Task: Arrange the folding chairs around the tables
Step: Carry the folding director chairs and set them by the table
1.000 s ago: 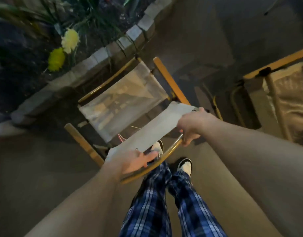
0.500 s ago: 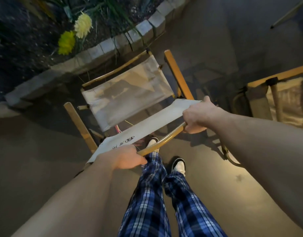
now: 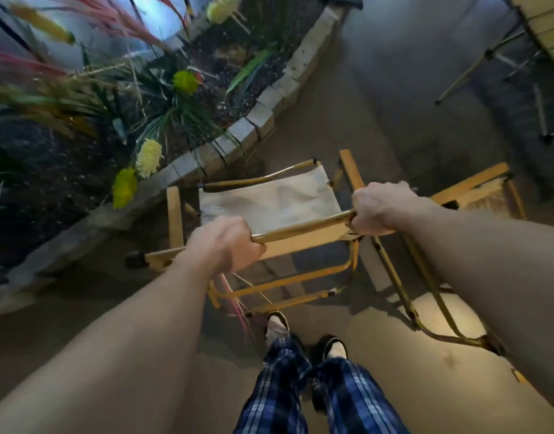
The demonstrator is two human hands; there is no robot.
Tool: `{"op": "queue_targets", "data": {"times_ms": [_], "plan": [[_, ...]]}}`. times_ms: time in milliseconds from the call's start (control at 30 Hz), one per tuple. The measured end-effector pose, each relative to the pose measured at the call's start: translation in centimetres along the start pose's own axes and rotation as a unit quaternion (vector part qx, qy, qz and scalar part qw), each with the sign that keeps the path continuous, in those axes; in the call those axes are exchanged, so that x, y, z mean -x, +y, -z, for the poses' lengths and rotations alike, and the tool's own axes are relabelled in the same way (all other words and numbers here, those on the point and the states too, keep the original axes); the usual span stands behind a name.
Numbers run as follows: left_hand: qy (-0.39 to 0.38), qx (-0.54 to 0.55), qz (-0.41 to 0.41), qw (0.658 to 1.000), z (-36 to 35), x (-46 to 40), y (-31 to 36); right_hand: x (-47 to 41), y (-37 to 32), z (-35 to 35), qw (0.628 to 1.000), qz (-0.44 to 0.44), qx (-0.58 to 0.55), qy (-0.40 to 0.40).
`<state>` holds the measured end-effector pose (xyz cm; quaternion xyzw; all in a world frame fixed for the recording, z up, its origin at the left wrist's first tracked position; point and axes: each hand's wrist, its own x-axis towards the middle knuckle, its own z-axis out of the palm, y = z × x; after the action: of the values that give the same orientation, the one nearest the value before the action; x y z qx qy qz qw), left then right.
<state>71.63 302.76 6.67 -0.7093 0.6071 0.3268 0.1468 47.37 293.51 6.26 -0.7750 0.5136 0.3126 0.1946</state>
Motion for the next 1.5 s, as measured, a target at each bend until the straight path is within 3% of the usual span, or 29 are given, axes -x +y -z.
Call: {"op": "queue_targets", "data": {"times_ms": [367,600,900,1133,1300,1500], "plan": [[0.051,-0.164,-0.062,0.983,9.4,-12.4,6.8,-5.9,8.7,6.5,0.995,-0.056,-0.062,0.054],[0.067,-0.17,-0.069,0.981,16.2,-19.3,14.7,-9.5,16.9,11.5,0.989,-0.082,-0.091,0.079],[0.09,-0.215,-0.194,0.953,25.1,-29.2,26.5,-11.5,28.8,17.7,0.963,-0.183,-0.151,0.125],[0.126,-0.275,-0.35,0.886,30.3,-37.5,35.5,-11.5,34.3,19.9,0.923,-0.308,-0.194,0.127],[0.04,-0.367,-0.433,0.822,30.6,-42.1,38.0,-12.9,32.5,18.0,0.886,-0.365,-0.284,0.027],[-0.052,-0.469,-0.475,0.743,28.2,-48.9,38.5,-17.8,28.4,14.1,0.823,-0.378,-0.424,-0.013]]}}
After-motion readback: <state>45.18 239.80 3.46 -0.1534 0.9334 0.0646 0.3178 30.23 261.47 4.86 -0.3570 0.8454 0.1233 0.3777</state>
